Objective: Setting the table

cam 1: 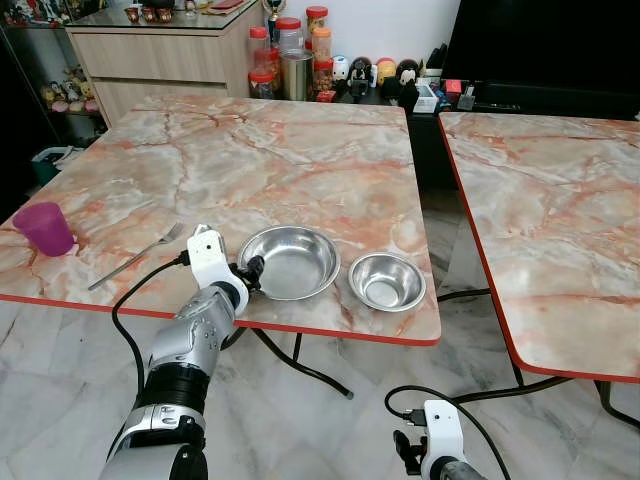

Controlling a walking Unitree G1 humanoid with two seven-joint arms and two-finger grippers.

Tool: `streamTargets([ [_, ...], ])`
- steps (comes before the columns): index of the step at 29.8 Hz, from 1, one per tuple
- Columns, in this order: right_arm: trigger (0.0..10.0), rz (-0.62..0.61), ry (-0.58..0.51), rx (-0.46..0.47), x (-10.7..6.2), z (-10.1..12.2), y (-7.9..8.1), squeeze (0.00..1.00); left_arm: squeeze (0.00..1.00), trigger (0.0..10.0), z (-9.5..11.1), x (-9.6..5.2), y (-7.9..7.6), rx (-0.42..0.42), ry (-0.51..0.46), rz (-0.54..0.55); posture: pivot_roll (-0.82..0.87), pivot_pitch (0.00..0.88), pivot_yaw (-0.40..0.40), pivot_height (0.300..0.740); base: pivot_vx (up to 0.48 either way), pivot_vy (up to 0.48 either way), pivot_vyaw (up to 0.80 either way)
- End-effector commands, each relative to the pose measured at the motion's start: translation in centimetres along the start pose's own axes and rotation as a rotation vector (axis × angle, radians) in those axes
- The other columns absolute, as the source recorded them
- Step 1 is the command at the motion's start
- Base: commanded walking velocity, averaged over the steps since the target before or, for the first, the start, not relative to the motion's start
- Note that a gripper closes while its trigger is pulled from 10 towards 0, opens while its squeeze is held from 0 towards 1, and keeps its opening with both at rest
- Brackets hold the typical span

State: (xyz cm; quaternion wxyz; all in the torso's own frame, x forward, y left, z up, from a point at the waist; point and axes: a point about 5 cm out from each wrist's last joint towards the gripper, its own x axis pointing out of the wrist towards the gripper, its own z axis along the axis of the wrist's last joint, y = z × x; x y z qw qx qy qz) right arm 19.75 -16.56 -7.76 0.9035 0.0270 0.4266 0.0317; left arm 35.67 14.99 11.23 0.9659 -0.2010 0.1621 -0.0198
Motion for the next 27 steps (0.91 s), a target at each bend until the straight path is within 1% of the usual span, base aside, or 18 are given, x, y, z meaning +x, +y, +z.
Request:
streamTargets([
  [1, 10.0, -0.007, -0.002, 0.015, 0.0, 0.0, -0.1, 0.00, 0.00, 10.0, 0.0, 0.2, -0.5, 0.010, 0.019, -0.009, -0.02, 0.000, 0.005, 0.728, 0.000, 0.000, 0.00],
  [14, 10.0, -0.006, -0.001, 0.015, 0.0, 0.0, -0.1, 0.00, 0.00, 10.0, -0.6, 0.2, -0.5, 0.022, 0.052, -0.002, -0.02, 0.000, 0.005, 0.728, 0.000, 0.000, 0.00],
  [17, 10.0, -0.005, -0.001, 0.014, 0.0, 0.0, 0.0, 0.00, 0.00, 10.0, -0.7, 0.2, -0.4, 0.034, 0.055, 0.009, -0.02, 0.000, 0.007, 0.728, 0.000, 0.000, 0.00],
  [26, 10.0, -0.002, 0.001, 0.015, 0.0, -0.1, 0.0, 0.00, 0.00, 10.0, -1.1, 0.2, 0.1, 0.034, 0.077, 0.044, -0.02, 0.000, 0.008, 0.728, 0.000, 0.000, 0.00],
  [27, 10.0, -0.001, 0.001, 0.013, 0.0, -0.1, 0.0, 0.00, 0.00, 9.8, -1.1, 0.2, 0.1, 0.034, 0.078, 0.045, -0.02, 0.000, 0.007, 0.728, 0.000, 0.000, 0.00],
])
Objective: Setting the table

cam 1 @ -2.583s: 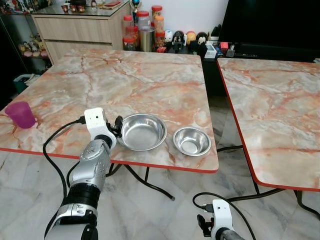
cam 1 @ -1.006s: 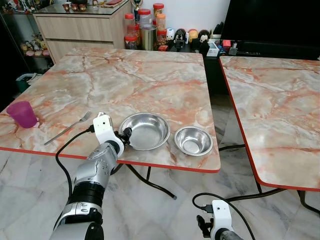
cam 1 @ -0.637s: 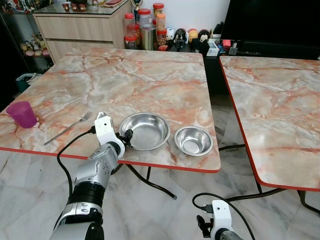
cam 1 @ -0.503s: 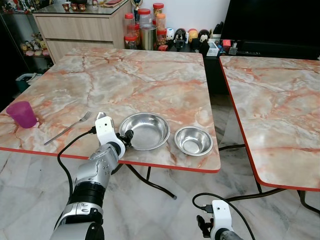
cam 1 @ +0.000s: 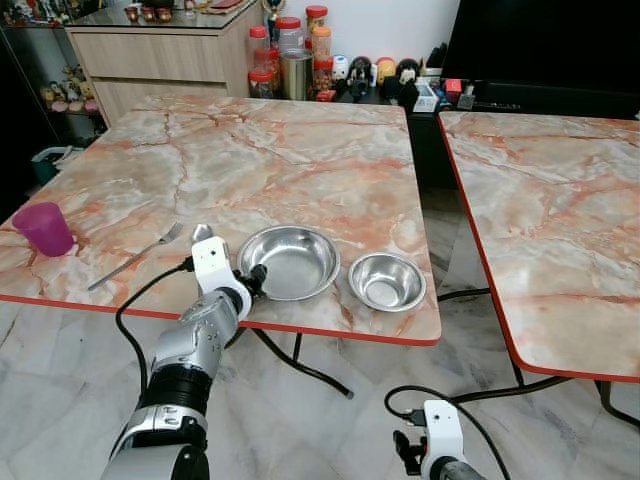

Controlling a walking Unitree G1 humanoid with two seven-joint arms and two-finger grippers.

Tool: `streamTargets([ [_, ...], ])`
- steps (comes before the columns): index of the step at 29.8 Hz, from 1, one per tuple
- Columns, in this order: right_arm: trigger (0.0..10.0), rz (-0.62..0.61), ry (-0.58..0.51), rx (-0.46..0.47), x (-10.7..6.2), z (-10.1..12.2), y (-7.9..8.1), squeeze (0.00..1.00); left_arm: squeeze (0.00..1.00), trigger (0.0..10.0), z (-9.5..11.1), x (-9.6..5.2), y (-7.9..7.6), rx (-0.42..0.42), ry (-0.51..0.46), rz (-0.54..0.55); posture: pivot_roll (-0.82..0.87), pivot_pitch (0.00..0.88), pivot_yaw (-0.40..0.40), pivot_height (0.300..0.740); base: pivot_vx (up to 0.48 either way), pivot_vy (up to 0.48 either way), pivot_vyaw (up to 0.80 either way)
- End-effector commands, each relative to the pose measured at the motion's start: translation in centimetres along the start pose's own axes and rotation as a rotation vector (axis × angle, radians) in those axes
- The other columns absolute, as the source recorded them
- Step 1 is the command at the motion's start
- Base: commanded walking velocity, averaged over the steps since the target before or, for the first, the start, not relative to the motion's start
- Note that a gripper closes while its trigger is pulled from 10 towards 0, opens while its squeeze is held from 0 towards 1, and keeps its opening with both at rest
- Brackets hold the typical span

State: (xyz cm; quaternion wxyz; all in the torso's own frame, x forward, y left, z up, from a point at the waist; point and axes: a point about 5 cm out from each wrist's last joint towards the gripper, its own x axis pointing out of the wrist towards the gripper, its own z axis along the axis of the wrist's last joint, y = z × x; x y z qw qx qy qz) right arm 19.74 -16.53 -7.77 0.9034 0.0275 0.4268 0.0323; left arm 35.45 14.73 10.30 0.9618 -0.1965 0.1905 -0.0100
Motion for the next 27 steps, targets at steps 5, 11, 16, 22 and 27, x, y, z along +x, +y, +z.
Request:
streamTargets([
  [5, 10.0, -0.001, 0.000, 0.011, 0.0, 0.0, 0.0, 0.00, 0.00, 0.0, -0.1, 0.1, 0.1, 0.030, 0.026, 0.024, -0.02, 0.000, 0.006, 0.728, 0.000, 0.000, 0.00],
  [11, 10.0, 0.000, 0.001, 0.012, 0.0, 0.0, 0.1, 0.00, 0.00, 0.0, -0.1, 0.1, 0.2, 0.024, 0.028, 0.034, -0.02, 0.000, 0.006, 0.728, 0.000, 0.000, 0.00],
  [16, 10.0, 0.000, 0.000, 0.011, 0.0, 0.1, 0.0, 0.00, 0.00, 0.0, 0.0, 0.1, 0.5, 0.015, 0.031, 0.048, -0.01, 0.000, 0.004, 0.728, 0.000, 0.000, 0.00],
  [22, 10.0, 0.001, -0.001, 0.008, 0.1, 0.2, 0.1, 0.00, 0.00, 0.0, 0.3, 0.1, 1.1, 0.009, 0.026, 0.070, -0.01, 0.000, 0.000, 0.728, 0.000, 0.000, 0.00],
  [27, 10.0, 0.005, -0.006, 0.004, 0.1, 0.5, 0.2, 0.00, 0.00, 0.0, 0.5, 0.0, 1.4, -0.009, 0.014, 0.080, -0.01, 0.000, -0.003, 0.728, 0.000, 0.000, 0.00],
])
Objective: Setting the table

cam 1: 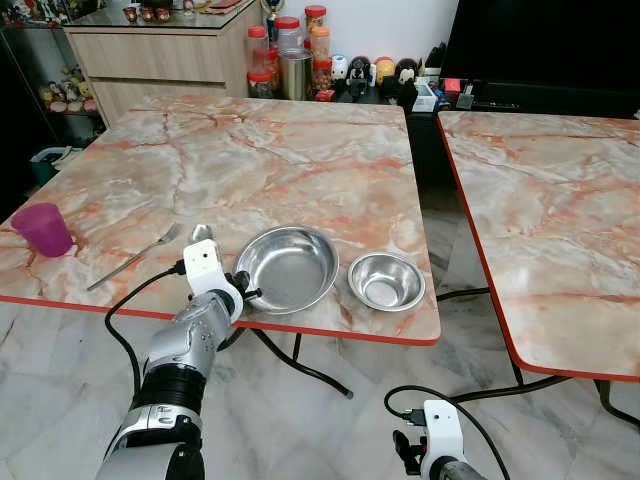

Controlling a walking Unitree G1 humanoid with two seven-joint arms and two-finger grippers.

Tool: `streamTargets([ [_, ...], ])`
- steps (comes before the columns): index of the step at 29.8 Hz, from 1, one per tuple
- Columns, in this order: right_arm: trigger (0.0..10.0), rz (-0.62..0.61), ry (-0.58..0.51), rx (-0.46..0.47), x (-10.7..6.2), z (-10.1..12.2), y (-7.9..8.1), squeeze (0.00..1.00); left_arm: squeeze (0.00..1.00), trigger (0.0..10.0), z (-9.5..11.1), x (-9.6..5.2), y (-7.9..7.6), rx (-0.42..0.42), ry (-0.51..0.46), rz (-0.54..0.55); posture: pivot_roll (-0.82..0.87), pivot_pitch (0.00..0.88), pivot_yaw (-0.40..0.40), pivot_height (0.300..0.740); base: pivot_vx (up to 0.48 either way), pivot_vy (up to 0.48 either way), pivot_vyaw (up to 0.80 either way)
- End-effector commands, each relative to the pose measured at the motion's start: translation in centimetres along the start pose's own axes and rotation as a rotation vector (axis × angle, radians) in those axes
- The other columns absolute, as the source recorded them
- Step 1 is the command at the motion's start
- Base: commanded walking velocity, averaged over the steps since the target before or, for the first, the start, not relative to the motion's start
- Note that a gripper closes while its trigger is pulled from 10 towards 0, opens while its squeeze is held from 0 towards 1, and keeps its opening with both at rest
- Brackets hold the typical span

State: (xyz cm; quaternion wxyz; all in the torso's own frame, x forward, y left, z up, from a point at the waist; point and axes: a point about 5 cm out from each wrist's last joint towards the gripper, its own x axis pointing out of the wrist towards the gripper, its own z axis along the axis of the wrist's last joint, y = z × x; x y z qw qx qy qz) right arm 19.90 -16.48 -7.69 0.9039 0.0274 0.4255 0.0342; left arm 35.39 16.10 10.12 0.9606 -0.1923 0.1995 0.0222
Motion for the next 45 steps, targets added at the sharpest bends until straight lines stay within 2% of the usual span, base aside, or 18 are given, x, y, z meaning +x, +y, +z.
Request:
streamTargets([
  [1, 10.0, 0.002, -0.004, 0.005, 0.1, 0.3, 0.1, 0.00, 0.00, 0.0, 0.2, 0.1, 0.1, -0.003, 0.009, 0.013, 0.00, 0.000, -0.007, 0.728, 0.000, 0.000, 0.00],
  [12, 10.0, 0.008, 0.003, -0.012, 0.0, 0.2, 0.0, 0.00, 0.00, 0.0, 0.0, 0.0, -0.1, -0.038, -0.021, 0.000, 0.00, 0.000, -0.014, 0.728, 0.000, 0.000, 0.00],
  [15, 10.0, 0.011, 0.005, -0.017, 0.0, 0.1, -0.1, 0.00, 0.00, 0.0, 0.7, -0.2, -0.6, -0.100, -0.105, -0.025, -0.01, 0.000, -0.016, 0.728, 0.000, 0.000, 0.00],
  [17, 10.0, 0.011, 0.008, -0.021, 0.0, 0.0, -0.1, 0.00, 0.00, 0.0, 1.9, -0.4, -1.0, -0.137, -0.208, -0.054, -0.01, 0.000, -0.022, 0.728, 0.000, 0.000, 0.00],
  [18, 10.0, 0.011, 0.008, -0.021, 0.0, 0.0, -0.1, 0.00, 0.00, 0.0, 1.9, -0.4, -1.0, -0.137, -0.208, -0.054, -0.01, 0.000, -0.022, 0.728, 0.000, 0.000, 0.00],
  [19, 10.0, 0.011, 0.010, -0.024, -0.1, -0.1, -0.2, 0.00, 0.00, 0.0, 2.9, -0.7, -1.5, -0.160, -0.289, -0.094, -0.01, 0.000, -0.025, 0.728, 0.000, 0.000, 0.00],
  [20, 10.0, 0.011, 0.011, -0.025, -0.1, -0.1, -0.2, 0.00, 0.00, 0.0, 3.2, -0.8, -1.7, -0.165, -0.312, -0.108, -0.01, 0.000, -0.025, 0.728, 0.000, 0.000, 0.00],
  [21, 10.0, 0.010, 0.015, -0.029, -0.1, -0.2, -0.3, 0.00, 0.00, 10.0, 3.6, -1.0, -1.9, -0.172, -0.345, -0.120, -0.01, 0.000, -0.026, 0.728, 0.000, 0.000, 0.00],
  [26, 10.0, 0.003, 0.018, -0.026, -0.2, -0.4, -0.6, 0.00, 0.00, 10.0, 4.3, -1.3, -1.9, -0.199, -0.419, -0.123, -0.02, 0.000, -0.027, 0.728, 0.000, 0.000, 0.00],
  [29, 10.0, -0.009, 0.015, -0.013, -0.3, -0.4, -1.0, 0.00, 0.00, 10.0, 5.3, -1.9, -1.9, -0.224, -0.520, -0.129, -0.02, 0.000, -0.030, 0.728, 0.000, 0.000, 0.00],
  [31, 10.0, -0.011, 0.013, -0.010, -0.3, -0.4, -1.0, 0.00, 0.00, 10.0, 5.6, -2.0, -2.0, -0.222, -0.550, -0.133, -0.02, 0.000, -0.030, 0.728, 0.000, 0.000, 0.00],
  [35, 10.0, -0.014, 0.007, -0.004, -0.3, -0.3, -1.1, 0.00, 0.00, 10.0, 5.9, -2.1, -2.3, -0.186, -0.571, -0.140, -0.02, 0.000, -0.029, 0.728, 0.000, 0.000, 0.00],
  [38, 10.0, -0.024, 0.000, 0.013, -0.3, -0.2, -1.3, 0.00, 0.00, 10.0, 6.6, -2.4, -2.3, -0.210, -0.631, -0.122, -0.03, 0.000, -0.035, 0.728, 0.000, 0.000, 0.00],
  [45, 10.0, -0.033, 0.003, 0.009, -0.3, -0.1, -1.5, 0.00, 0.00, 10.0, 6.9, -2.5, -2.1, -0.201, -0.647, -0.115, -0.03, 0.000, -0.041, 0.728, 0.000, -0.215, 0.00],
])
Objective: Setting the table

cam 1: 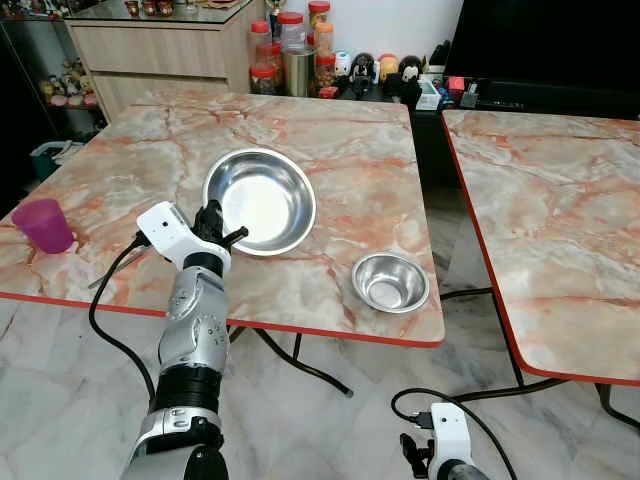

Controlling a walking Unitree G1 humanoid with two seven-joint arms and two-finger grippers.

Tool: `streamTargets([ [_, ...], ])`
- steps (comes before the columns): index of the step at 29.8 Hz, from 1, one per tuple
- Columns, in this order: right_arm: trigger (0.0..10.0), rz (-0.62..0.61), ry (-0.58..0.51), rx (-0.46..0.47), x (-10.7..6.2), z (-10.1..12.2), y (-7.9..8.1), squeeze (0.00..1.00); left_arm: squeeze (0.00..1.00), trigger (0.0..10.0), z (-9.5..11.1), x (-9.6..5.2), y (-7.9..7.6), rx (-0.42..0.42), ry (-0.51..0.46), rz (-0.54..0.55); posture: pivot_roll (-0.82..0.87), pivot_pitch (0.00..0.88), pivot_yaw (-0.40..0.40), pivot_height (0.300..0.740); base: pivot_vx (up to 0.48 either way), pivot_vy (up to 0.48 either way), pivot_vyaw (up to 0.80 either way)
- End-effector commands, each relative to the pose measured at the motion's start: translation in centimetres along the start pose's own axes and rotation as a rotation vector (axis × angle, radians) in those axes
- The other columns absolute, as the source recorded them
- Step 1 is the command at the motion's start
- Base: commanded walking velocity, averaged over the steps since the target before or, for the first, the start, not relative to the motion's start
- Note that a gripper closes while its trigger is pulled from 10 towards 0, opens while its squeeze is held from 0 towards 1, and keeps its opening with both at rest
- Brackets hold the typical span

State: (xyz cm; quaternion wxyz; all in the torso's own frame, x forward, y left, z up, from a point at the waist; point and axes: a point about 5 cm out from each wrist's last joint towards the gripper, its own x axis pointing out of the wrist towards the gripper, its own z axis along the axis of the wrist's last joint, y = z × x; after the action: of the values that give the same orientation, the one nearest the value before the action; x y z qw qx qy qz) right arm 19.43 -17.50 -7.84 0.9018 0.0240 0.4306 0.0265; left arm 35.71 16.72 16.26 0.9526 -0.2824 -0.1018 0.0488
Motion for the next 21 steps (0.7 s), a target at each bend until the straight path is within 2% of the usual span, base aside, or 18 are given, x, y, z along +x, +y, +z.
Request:
streamTargets([
  [1, 10.0, -0.016, -0.010, 0.010, 0.0, 0.4, -0.5, 0.00, 0.00, 10.0, 1.3, 0.5, -0.6, 0.007, -0.059, -0.014, -0.03, 0.000, -0.041, 0.728, 0.000, -0.379, 0.00],
  [11, 10.0, -0.015, -0.017, 0.014, 0.1, 0.8, -0.3, 0.00, 0.00, 10.0, 1.9, 0.8, -0.7, 0.002, -0.088, -0.008, -0.02, 0.000, -0.042, 0.728, 0.000, -0.400, 0.00],
  [21, 10.0, -0.013, -0.013, 0.022, 0.1, 0.5, -0.2, 0.00, 0.00, 10.0, 3.4, 1.2, -0.5, 0.006, -0.138, 0.003, -0.03, 0.000, -0.037, 0.728, 0.000, -0.415, 0.00],
])
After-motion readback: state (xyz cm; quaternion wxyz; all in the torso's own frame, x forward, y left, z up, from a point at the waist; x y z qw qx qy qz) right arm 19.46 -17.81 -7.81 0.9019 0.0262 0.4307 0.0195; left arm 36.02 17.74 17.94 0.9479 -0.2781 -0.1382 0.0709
